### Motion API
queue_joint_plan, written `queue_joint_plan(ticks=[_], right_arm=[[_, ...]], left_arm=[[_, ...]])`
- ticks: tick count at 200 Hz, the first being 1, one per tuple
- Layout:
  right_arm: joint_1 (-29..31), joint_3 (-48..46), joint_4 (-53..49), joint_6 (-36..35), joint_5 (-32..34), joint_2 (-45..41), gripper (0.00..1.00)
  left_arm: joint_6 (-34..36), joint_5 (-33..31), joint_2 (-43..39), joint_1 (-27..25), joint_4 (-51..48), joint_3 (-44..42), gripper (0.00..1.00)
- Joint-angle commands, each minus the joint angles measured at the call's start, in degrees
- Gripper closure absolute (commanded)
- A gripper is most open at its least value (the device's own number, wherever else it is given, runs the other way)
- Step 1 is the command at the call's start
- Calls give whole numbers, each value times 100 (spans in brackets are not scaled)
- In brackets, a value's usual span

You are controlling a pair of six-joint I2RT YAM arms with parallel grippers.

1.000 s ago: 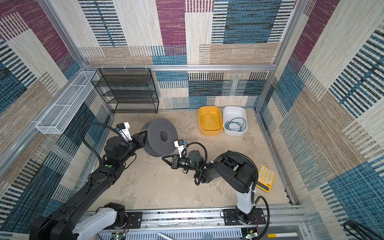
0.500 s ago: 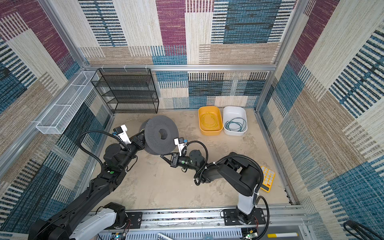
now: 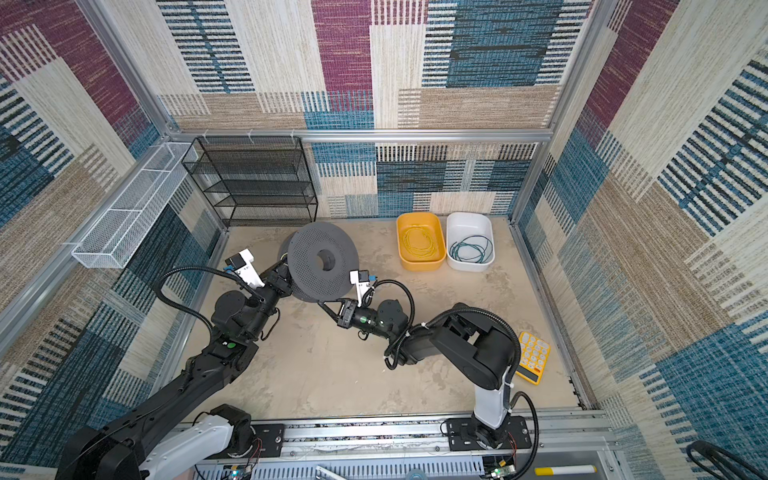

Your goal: Wrap the cables

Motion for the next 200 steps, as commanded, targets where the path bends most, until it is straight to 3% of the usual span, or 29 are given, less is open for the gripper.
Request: queue_joint_plan(ticks=[1, 54, 200], right_arm=[[231, 17, 1169, 399, -1676, 84, 100], [239, -58, 1867, 807, -1673, 152, 100], [246, -63, 1787, 677, -1191, 7, 100]], left_arm=[[153, 282, 94, -102, 1051, -66, 100], [111, 289, 67, -142, 1278, -229, 100], [-75, 527, 405, -223, 1625, -285, 100]])
